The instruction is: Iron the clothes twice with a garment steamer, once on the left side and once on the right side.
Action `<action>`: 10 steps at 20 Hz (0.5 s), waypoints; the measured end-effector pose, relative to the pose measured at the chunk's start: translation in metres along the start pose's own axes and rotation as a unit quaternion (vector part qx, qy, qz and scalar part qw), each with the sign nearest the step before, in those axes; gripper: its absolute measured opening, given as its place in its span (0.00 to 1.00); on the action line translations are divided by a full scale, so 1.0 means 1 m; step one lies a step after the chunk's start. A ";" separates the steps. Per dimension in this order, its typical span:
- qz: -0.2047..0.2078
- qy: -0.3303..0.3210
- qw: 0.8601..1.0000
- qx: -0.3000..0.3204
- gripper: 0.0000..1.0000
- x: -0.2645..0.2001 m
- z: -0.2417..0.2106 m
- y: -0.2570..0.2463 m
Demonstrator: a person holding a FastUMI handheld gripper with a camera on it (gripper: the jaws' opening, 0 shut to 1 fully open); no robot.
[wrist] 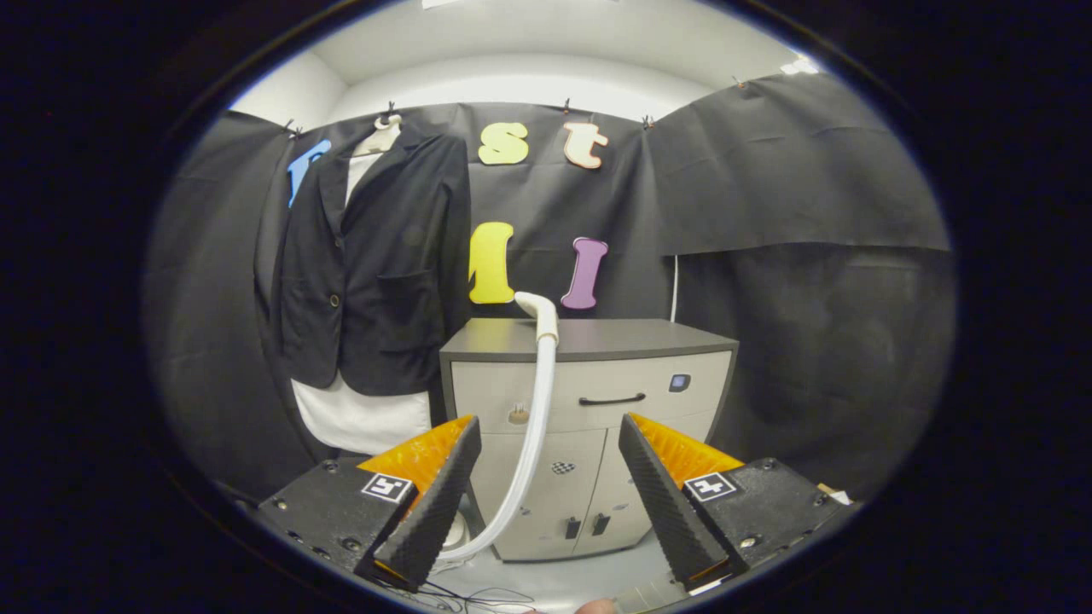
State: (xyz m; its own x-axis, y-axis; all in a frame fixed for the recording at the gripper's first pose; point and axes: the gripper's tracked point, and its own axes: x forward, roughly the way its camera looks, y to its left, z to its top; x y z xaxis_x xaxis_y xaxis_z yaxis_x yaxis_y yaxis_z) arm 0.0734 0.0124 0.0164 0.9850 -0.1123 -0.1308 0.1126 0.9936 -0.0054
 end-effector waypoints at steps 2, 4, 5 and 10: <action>0.008 0.011 1.000 0.008 1.00 0.019 0.007 0.003; 0.013 0.022 1.000 0.005 1.00 0.048 0.018 0.003; 0.015 0.023 1.000 0.002 1.00 0.065 0.026 0.001; 0.027 0.052 0.998 0.011 1.00 0.156 0.064 -0.009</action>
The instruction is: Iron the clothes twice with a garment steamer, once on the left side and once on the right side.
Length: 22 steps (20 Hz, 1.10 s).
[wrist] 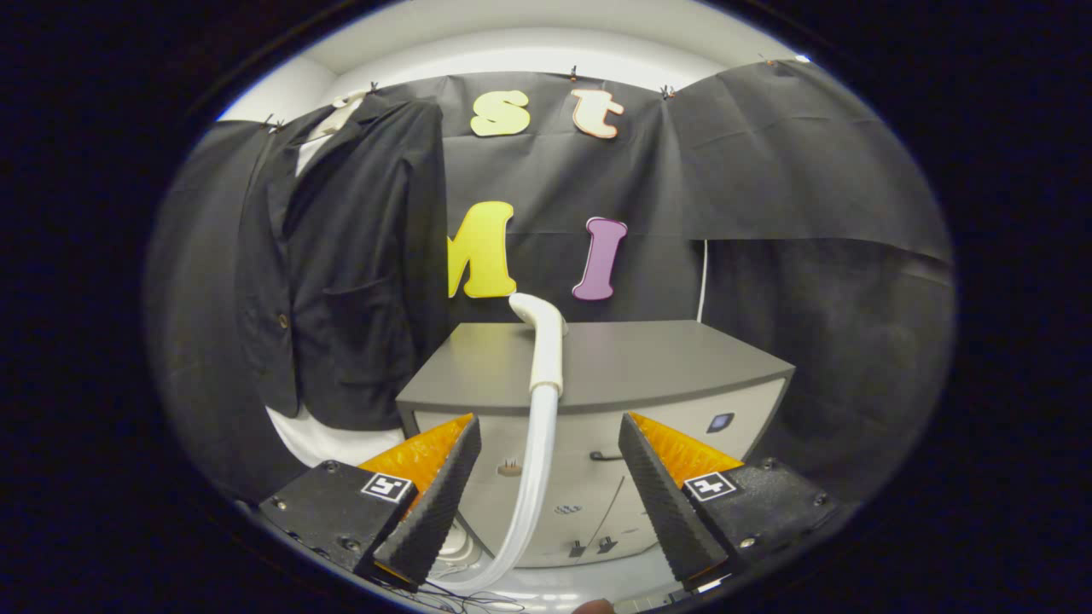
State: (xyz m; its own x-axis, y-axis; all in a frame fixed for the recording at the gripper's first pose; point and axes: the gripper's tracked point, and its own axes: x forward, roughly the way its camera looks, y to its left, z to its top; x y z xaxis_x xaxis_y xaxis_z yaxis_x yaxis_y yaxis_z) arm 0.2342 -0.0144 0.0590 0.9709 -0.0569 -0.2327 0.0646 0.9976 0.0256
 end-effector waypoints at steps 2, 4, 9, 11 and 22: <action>0.011 0.029 0.999 0.021 1.00 0.032 0.014 -0.001; 0.023 0.066 0.997 0.028 1.00 0.062 0.022 -0.002; 0.049 0.138 0.989 0.021 1.00 0.116 0.029 0.001; 0.048 0.160 0.986 0.017 1.00 0.138 0.031 0.001; 0.063 0.227 0.972 0.001 0.70 0.175 0.010 0.015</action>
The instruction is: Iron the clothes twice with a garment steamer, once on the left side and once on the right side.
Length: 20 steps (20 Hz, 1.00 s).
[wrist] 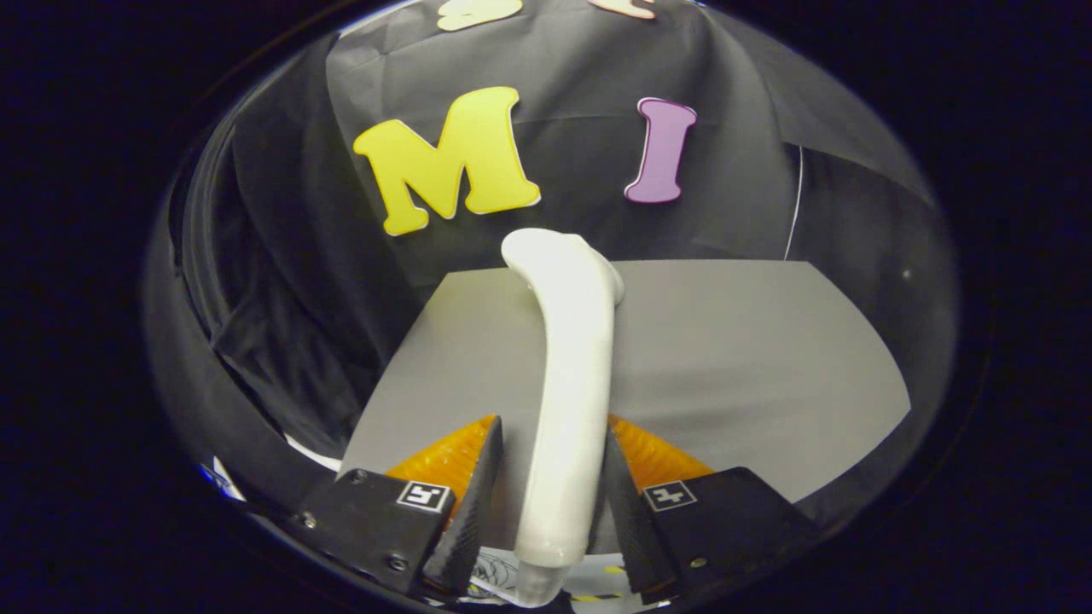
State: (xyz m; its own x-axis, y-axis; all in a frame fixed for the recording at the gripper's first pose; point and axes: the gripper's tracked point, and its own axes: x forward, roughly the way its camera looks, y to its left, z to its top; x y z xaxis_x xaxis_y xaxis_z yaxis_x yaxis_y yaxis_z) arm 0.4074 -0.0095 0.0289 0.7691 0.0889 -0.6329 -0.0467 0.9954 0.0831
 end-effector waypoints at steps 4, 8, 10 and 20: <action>-0.040 0.001 0.999 -0.005 0.49 0.006 -0.001 -0.004; -0.038 -0.014 0.999 0.028 0.37 0.007 0.004 0.002; -0.024 -0.019 0.998 0.051 0.32 0.003 0.002 0.011; -0.007 -0.115 0.991 0.071 0.30 -0.093 0.005 0.055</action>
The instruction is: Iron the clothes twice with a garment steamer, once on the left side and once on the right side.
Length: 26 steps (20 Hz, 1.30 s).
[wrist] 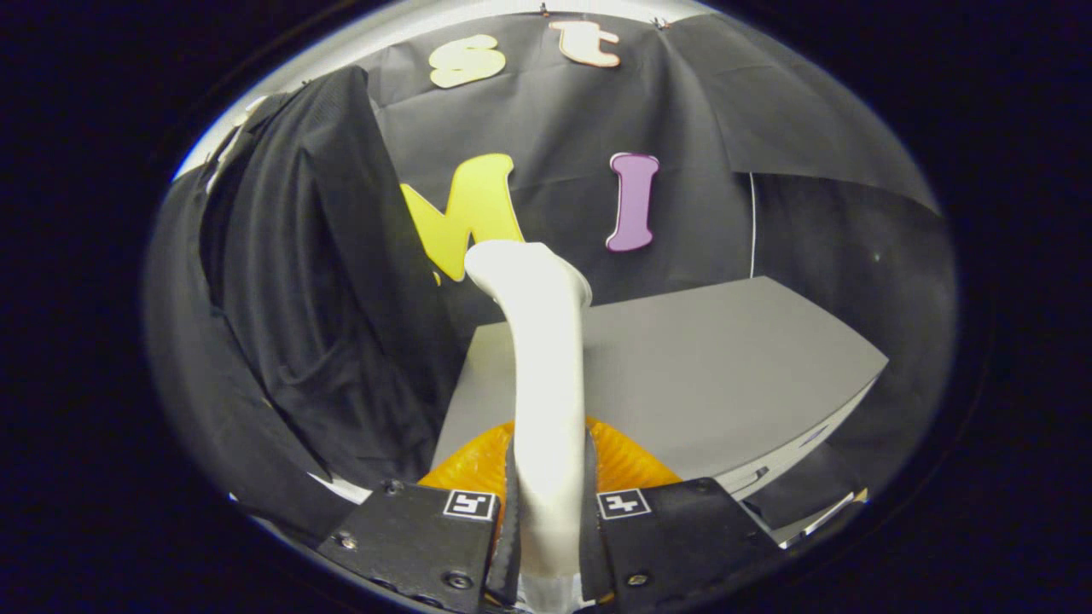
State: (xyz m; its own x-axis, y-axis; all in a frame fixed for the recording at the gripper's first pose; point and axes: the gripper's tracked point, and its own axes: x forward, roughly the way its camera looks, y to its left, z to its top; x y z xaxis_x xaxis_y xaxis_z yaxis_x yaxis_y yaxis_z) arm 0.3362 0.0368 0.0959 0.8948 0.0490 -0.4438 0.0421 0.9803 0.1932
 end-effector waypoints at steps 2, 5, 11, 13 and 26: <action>0.000 -0.014 1.000 0.010 0.30 -0.027 -0.001 0.009; 0.005 -0.036 0.999 0.026 0.30 -0.054 0.007 0.025; 0.010 -0.114 0.993 0.041 0.30 -0.116 0.037 0.063; 0.007 -0.135 0.990 0.046 0.30 -0.134 0.043 0.075; 0.056 -0.263 0.963 -0.017 0.30 -0.173 0.137 0.218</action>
State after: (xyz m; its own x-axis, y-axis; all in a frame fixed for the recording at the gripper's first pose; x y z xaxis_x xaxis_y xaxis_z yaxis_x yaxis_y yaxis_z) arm 0.2519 0.2159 0.3348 0.9947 0.0593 0.0844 -0.0740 0.9805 0.1821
